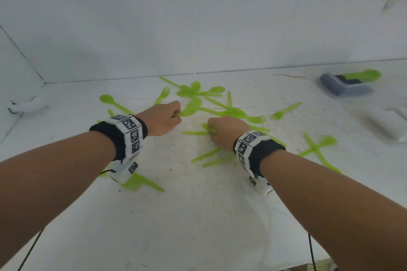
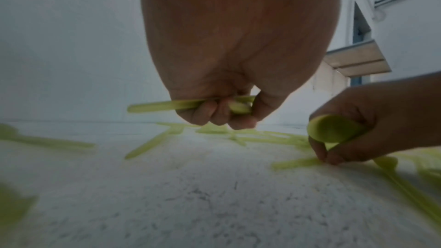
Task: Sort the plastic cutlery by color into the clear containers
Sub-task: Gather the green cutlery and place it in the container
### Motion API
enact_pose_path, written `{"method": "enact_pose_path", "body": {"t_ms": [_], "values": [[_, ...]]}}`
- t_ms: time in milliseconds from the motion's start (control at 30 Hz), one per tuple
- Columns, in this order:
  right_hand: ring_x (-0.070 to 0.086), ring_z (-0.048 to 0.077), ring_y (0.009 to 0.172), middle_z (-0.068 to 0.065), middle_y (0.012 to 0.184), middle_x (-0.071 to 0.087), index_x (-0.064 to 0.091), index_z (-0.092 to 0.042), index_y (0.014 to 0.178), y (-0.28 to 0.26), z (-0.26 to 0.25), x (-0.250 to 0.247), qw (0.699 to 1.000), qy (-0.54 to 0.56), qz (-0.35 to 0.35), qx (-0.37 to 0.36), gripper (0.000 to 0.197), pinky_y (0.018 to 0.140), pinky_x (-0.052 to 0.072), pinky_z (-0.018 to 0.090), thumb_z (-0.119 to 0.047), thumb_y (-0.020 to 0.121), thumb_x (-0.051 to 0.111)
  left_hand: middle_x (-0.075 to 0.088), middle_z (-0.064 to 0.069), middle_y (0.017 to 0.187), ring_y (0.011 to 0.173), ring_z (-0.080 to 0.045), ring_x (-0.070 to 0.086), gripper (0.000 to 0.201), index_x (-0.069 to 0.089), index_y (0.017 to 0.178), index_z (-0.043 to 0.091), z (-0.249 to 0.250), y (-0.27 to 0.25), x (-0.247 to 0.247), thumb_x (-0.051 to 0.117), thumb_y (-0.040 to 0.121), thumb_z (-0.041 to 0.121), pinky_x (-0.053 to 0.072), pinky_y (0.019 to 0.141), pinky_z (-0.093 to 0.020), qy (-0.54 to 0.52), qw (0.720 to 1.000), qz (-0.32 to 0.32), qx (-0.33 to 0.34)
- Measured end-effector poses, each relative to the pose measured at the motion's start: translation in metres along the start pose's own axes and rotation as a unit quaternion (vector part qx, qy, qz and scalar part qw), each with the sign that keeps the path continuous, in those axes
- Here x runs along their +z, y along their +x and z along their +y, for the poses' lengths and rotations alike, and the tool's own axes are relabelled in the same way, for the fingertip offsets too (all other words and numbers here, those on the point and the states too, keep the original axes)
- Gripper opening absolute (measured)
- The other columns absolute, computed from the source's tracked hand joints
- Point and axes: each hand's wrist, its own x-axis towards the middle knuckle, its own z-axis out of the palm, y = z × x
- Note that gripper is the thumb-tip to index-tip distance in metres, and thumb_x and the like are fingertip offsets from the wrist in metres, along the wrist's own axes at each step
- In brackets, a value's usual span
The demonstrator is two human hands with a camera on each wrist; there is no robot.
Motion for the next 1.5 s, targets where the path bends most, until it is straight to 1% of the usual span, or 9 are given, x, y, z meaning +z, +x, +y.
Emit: {"method": "enact_pose_path", "body": {"t_ms": [200, 333, 467, 733, 967, 1100, 1233, 1333, 1500], "values": [[0.052, 0.02, 0.066, 0.006, 0.092, 0.06, 0.04, -0.016, 0.12, -0.001, -0.012, -0.005, 1.0, -0.006, -0.016, -0.001, 0.023, 0.054, 0.039, 0.029, -0.015, 0.098, 0.047, 0.066, -0.004, 0.079, 0.071, -0.018, 0.051, 0.018, 0.042, 0.099, 0.017, -0.012, -0.025, -0.008, 0.043, 0.109, 0.032, 0.043, 0.068, -0.031, -0.176, 0.983, -0.034, -0.049], [0.057, 0.025, 0.074, 0.006, 0.094, 0.059, 0.046, -0.014, 0.114, 0.004, -0.019, -0.011, 0.999, -0.041, -0.029, -0.005, 0.015, 0.058, 0.043, 0.03, -0.015, 0.099, 0.047, 0.074, -0.003, 0.082, 0.076, -0.016, 0.059, 0.008, 0.049, 0.108, 0.018, -0.02, -0.039, -0.006, 0.044, 0.107, 0.024, 0.048, 0.076, -0.032, -0.218, 0.973, -0.046, -0.064], [0.046, 0.018, 0.061, 0.003, 0.08, 0.048, 0.039, -0.015, 0.104, 0.006, -0.032, -0.016, 0.997, -0.073, -0.031, -0.005, 0.013, 0.051, 0.036, 0.028, -0.013, 0.097, 0.049, 0.057, 0.002, 0.08, 0.073, -0.015, 0.052, 0.02, 0.057, 0.117, 0.021, -0.021, -0.05, -0.011, 0.044, 0.103, 0.016, 0.043, 0.069, -0.03, -0.239, 0.968, -0.005, -0.075], [0.053, 0.033, 0.075, 0.003, 0.08, 0.049, 0.041, -0.016, 0.11, 0.01, -0.069, -0.039, 0.993, 0.071, 0.072, -0.053, 0.023, 0.057, 0.036, 0.033, -0.03, 0.094, 0.05, 0.046, -0.003, 0.069, 0.054, -0.013, 0.04, 0.005, 0.052, 0.104, 0.01, -0.035, -0.074, -0.022, 0.049, 0.102, 0.012, 0.037, 0.045, -0.015, -0.362, 0.911, 0.089, -0.176], [0.056, 0.034, 0.123, 0.01, 0.137, 0.059, 0.047, -0.018, 0.144, 0.026, -0.079, -0.045, 0.964, 0.247, 0.057, -0.078, 0.053, 0.093, 0.046, 0.037, -0.04, 0.097, 0.054, 0.047, -0.002, 0.07, 0.054, -0.014, 0.038, 0.007, 0.054, 0.102, 0.012, -0.036, -0.087, -0.028, 0.047, 0.101, 0.011, 0.029, 0.053, -0.027, -0.368, 0.887, 0.148, -0.236], [0.055, 0.032, 0.125, 0.009, 0.136, 0.06, 0.049, -0.017, 0.142, 0.038, -0.077, -0.042, 0.944, 0.318, 0.053, -0.077, 0.055, 0.088, 0.041, 0.032, -0.046, 0.097, 0.055, 0.04, 0.0, 0.07, 0.054, -0.013, 0.032, 0.006, 0.049, 0.095, 0.015, -0.034, -0.1, -0.03, 0.048, 0.1, 0.012, 0.026, 0.052, -0.027, -0.367, 0.873, 0.186, -0.262], [0.045, 0.029, 0.139, 0.008, 0.151, 0.05, 0.039, -0.014, 0.154, 0.055, -0.079, -0.038, 0.944, 0.32, 0.035, -0.074, 0.068, 0.108, 0.037, 0.034, -0.047, 0.097, 0.058, 0.038, 0.001, 0.063, 0.052, -0.015, 0.03, 0.02, 0.049, 0.085, 0.015, -0.043, -0.111, -0.03, 0.054, 0.101, 0.026, 0.025, 0.051, -0.029, -0.362, 0.861, 0.207, -0.292], [0.062, 0.032, 0.111, 0.013, 0.125, 0.067, 0.039, -0.014, 0.144, 0.068, -0.083, -0.028, 0.936, 0.344, 0.037, -0.057, 0.057, 0.095, 0.052, 0.039, -0.036, 0.095, 0.061, 0.046, -0.001, 0.065, 0.055, -0.017, 0.041, 0.036, 0.058, 0.084, 0.012, -0.057, -0.11, -0.031, 0.051, 0.104, 0.04, 0.036, 0.053, -0.026, -0.341, 0.86, 0.224, -0.307], [0.067, 0.027, 0.088, 0.005, 0.096, 0.073, 0.051, -0.016, 0.116, 0.086, -0.092, -0.021, 0.936, 0.35, 0.032, -0.016, 0.037, 0.079, 0.059, 0.042, -0.036, 0.087, 0.062, 0.059, -0.005, 0.08, 0.062, -0.017, 0.054, 0.022, 0.06, 0.104, 0.008, -0.087, -0.09, -0.039, 0.044, 0.107, 0.023, 0.046, 0.054, -0.021, -0.345, 0.855, 0.252, -0.294]]}}
